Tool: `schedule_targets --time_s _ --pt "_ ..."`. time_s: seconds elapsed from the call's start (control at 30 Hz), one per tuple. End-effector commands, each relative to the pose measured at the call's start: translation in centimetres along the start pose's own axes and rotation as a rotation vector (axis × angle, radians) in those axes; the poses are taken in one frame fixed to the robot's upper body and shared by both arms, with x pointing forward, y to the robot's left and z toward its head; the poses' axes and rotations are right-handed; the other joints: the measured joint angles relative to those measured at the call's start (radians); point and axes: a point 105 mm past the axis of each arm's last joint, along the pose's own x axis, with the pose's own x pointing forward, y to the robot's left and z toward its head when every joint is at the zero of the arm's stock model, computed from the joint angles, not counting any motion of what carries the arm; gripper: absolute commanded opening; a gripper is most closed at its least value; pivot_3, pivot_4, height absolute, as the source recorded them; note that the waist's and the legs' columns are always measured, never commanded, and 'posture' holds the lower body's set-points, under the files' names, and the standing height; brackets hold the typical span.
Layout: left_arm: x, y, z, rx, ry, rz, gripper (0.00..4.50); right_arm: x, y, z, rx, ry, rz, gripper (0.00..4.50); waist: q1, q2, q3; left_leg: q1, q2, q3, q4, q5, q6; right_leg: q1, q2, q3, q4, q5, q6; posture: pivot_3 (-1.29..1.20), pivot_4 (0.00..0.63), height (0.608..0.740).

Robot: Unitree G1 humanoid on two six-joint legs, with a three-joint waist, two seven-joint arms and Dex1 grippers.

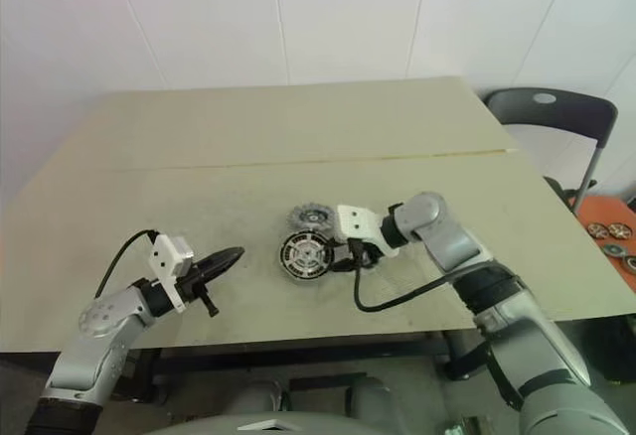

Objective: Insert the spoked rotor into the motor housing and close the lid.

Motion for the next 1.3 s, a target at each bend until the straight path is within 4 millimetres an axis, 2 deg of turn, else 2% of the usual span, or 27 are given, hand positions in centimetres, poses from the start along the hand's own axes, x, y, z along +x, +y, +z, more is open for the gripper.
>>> schedule_targets --time_s 0.03,0.13,0.33,0.4,0.57,0.83,1.1,1.2,1.3 --pt "0.2 0.5 0.4 0.058 -0.010 0.033 0.00 -0.6 -1.0 0.4 -0.108 0.056 0.016 3.57 -0.001 0.000 0.000 0.000 0.000 0.000 0.000 0.000 0.000 0.000 0.000 0.000 0.000 0.000 0.000 0.00 0.000 0.740" --pt "0.5 0.5 0.3 0.057 -0.012 0.044 0.00 -0.3 -1.6 0.3 -0.163 0.090 -0.001 4.48 -0.002 0.000 0.000 0.000 0.000 0.000 0.000 0.000 0.000 -0.001 0.001 0.000 0.001 0.002 0.002 0.00 0.000 0.740" --pt "0.8 0.9 0.4 0.065 0.005 0.052 0.00 0.7 -2.0 1.5 -0.230 0.050 -0.024 4.48 -0.001 0.000 0.000 0.000 0.001 -0.001 -0.001 0.000 0.000 -0.001 0.001 0.000 0.001 0.002 0.002 0.00 0.000 0.740" --pt "1.0 1.0 0.5 0.060 0.007 0.050 0.00 1.0 -2.0 2.6 -0.286 0.012 -0.036 4.48 -0.001 0.000 0.000 0.000 0.001 -0.001 -0.001 0.000 0.000 -0.001 0.001 0.000 0.001 0.002 0.002 0.00 0.000 0.740" --pt "1.2 0.9 0.5 0.056 0.017 0.038 0.00 0.8 -1.8 4.1 -0.390 0.010 -0.040 4.48 -0.001 0.000 0.000 0.000 0.001 -0.001 -0.001 0.000 0.000 -0.001 0.001 0.000 0.001 0.002 0.002 0.00 0.000 0.740" --pt "1.2 0.4 0.1 0.056 0.028 0.033 0.00 1.3 -1.0 2.2 -0.410 0.109 0.013 4.48 -0.001 0.000 0.000 0.000 0.001 -0.001 -0.001 0.000 0.000 -0.001 0.001 0.000 0.001 0.002 0.002 0.00 0.000 0.740" --pt "1.5 0.1 -0.5 0.048 0.034 0.028 0.00 2.3 -1.4 1.1 -0.467 0.179 0.014 4.48 -0.003 0.000 0.000 0.001 0.001 -0.001 -0.001 0.000 0.000 -0.001 0.001 0.000 0.001 0.002 0.002 0.00 0.000 0.740" --pt "1.7 0.1 -0.5 0.046 0.033 0.028 0.00 2.5 -2.0 0.6 -0.503 0.216 0.001 3.94 -0.007 -0.001 -0.001 0.002 0.001 -0.001 0.000 0.000 0.000 0.000 0.002 0.000 0.002 0.002 -0.001 0.00 0.000 0.740" --pt "1.9 0.1 -0.5 0.043 0.031 0.026 0.00 2.4 -3.1 0.3 -0.538 0.251 -0.033 3.06 -0.007 0.000 -0.001 0.003 0.001 -0.001 0.002 0.000 0.000 0.001 0.003 0.000 0.004 0.002 -0.003 0.00 0.000 0.740"
